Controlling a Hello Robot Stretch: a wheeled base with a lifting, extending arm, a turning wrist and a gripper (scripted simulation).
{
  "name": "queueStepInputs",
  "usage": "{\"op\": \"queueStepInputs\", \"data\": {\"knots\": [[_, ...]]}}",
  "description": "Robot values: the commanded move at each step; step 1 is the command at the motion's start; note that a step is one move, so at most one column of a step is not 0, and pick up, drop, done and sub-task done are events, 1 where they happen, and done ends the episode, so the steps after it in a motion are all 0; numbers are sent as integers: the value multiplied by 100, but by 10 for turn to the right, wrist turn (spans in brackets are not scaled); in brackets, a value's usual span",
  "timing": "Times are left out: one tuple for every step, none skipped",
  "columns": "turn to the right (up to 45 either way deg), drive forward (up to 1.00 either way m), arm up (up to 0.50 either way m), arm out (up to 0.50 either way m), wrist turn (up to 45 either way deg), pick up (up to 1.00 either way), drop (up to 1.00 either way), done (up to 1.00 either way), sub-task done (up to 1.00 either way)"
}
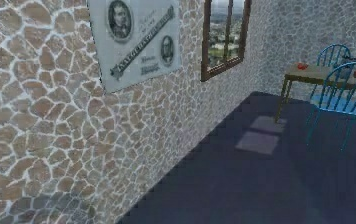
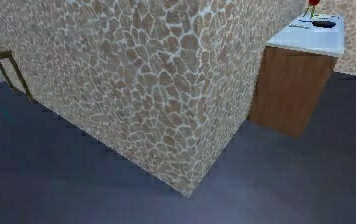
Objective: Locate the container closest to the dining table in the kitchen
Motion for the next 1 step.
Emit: {"op": "queueStepInputs", "data": {"knots": [[420, 0, 0, 0, 0, 0, 0, 0, 0]]}}
